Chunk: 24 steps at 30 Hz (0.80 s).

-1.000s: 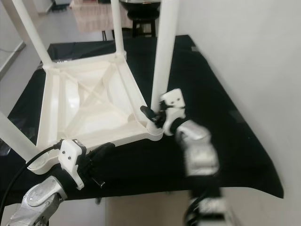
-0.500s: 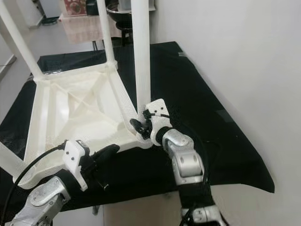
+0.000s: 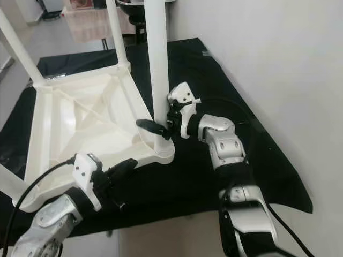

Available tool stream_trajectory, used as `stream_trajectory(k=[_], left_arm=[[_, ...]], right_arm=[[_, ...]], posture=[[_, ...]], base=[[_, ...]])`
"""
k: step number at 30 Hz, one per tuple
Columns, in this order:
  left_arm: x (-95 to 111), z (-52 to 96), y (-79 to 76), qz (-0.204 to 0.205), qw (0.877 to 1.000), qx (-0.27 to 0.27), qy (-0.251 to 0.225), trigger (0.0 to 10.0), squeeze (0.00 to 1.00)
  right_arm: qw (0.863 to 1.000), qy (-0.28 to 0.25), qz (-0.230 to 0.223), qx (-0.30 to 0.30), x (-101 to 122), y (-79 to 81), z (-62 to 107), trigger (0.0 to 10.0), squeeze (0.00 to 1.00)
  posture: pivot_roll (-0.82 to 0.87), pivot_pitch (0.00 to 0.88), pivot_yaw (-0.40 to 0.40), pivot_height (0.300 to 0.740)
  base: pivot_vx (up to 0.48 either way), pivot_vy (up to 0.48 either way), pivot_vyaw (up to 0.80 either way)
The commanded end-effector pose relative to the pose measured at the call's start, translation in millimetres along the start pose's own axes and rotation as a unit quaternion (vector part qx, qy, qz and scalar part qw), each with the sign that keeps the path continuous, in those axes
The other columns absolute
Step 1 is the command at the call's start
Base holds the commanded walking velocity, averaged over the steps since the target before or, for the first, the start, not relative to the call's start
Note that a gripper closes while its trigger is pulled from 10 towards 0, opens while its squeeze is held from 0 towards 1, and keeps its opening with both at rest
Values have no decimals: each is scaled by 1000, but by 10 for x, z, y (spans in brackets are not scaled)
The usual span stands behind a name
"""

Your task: Building children table

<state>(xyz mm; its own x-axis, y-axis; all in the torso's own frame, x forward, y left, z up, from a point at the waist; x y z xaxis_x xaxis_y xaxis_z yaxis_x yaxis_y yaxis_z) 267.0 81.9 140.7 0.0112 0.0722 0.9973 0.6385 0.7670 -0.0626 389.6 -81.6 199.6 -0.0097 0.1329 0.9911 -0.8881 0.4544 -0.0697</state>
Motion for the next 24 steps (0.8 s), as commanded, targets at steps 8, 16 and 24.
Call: stream_trajectory(k=[8, 16, 24], left_arm=[[-57, 23, 5, 7, 1000, 5, 10, 10000, 0], [-61, 21, 8, 11, 1000, 4, 8, 10000, 0], [-57, 29, 68, 11, 1000, 6, 8, 10000, 0]], right_arm=[[999, -4, -8, 42, 63, -15, -56, 0, 0], [999, 1, 2, -42, -94, -192, 63, 0, 0], [929, 48, -42, -364, -636, 175, 33, 0, 0]], posture=[[12, 95, 5, 740], [3, 99, 5, 740], [-17, 104, 25, 740]], base=[[0, 0, 0], [0, 0, 0], [0, 0, 0]])
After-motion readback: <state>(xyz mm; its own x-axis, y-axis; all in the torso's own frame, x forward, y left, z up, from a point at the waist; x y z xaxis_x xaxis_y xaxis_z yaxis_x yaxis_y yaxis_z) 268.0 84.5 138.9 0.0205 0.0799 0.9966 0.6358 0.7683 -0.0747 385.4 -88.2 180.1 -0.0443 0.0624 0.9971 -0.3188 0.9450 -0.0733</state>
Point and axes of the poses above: a point about 5 cm out from each wrist's last joint towards the gripper, its own z axis pointing back from the gripper into the wrist, its own x axis along the axis of the wrist's last joint, y = z × x, the point moved 5 cm from there along -z, pointing out of the wrist towards the gripper, and after that the axes turned 1 degree about z, right-handed, at the moved point
